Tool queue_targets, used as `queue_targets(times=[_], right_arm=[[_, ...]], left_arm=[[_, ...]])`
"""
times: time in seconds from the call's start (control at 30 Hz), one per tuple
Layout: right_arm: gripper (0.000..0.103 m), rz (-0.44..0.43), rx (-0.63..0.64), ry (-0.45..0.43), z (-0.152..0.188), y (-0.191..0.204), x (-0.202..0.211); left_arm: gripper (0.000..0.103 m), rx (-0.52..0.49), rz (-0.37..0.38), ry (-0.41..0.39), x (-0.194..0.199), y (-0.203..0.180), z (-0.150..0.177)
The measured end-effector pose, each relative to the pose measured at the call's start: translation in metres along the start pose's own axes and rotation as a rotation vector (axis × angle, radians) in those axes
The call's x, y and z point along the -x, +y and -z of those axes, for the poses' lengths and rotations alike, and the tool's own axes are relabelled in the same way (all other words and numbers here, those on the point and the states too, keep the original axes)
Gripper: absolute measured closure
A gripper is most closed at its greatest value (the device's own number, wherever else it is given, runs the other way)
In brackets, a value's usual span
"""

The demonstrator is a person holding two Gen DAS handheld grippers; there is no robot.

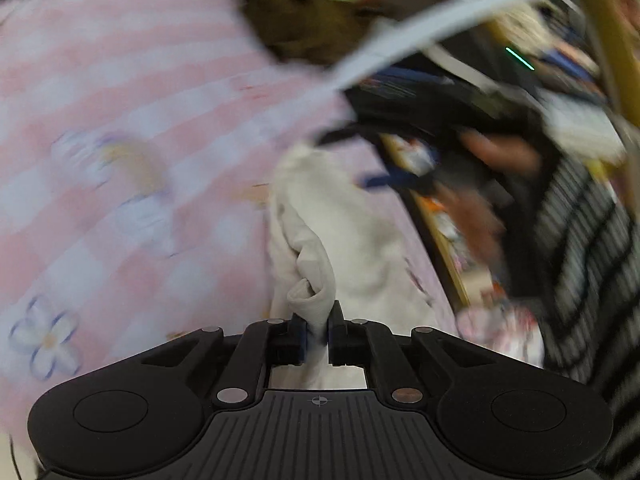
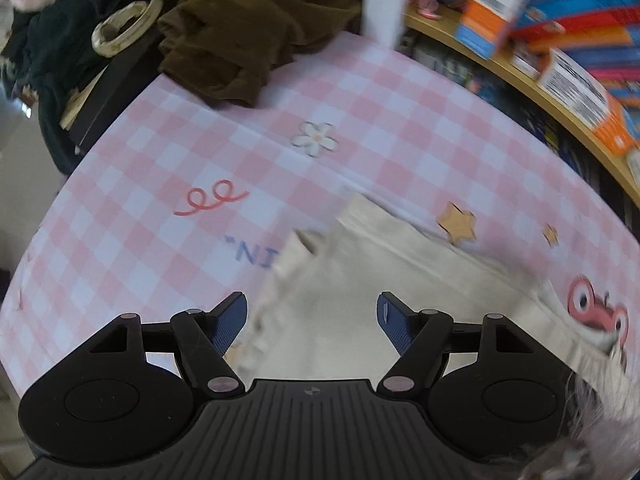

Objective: Fold clothes

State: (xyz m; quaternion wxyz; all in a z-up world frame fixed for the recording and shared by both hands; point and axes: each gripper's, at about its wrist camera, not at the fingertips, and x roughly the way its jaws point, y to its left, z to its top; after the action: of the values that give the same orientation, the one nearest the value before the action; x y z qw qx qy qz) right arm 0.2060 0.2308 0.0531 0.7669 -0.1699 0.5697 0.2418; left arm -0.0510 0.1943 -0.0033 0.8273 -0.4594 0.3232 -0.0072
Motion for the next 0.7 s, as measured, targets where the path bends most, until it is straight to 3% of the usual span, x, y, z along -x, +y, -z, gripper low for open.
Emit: queue_targets(times=[0.17,0.33,0.5,0.53,0.7], right_arm=[[0.036,0.065,0.12,0.097,-0.012,0.027,-0.023],[0.04,0.145,0.199,0.166,-0.009,0.037,-0.037],[0.076,0.152,0.165,0.2,-0.004,0.025,-0.04],[0.089,0.149,0.157,0.194,-0.003,0.02,-0.037],[0.096,0.096,0.12,0.132,0.001,-0.004,-0.013]], left_arm=[[0.095,-0.183,0.052,0.009,-0.001,-0.029,0.002],[0.095,-0.275,0.075,0.005,-0.001,-0.045,0.006],[0.095,-0.291,0.079,0.01,-0.003,-0.049,0.007],[0.095,-0.296,0.079,0.01,-0.002,-0.05,0.008],[0.096,-0.352,0.089,-0.001,0.003,-0.063,0.015]])
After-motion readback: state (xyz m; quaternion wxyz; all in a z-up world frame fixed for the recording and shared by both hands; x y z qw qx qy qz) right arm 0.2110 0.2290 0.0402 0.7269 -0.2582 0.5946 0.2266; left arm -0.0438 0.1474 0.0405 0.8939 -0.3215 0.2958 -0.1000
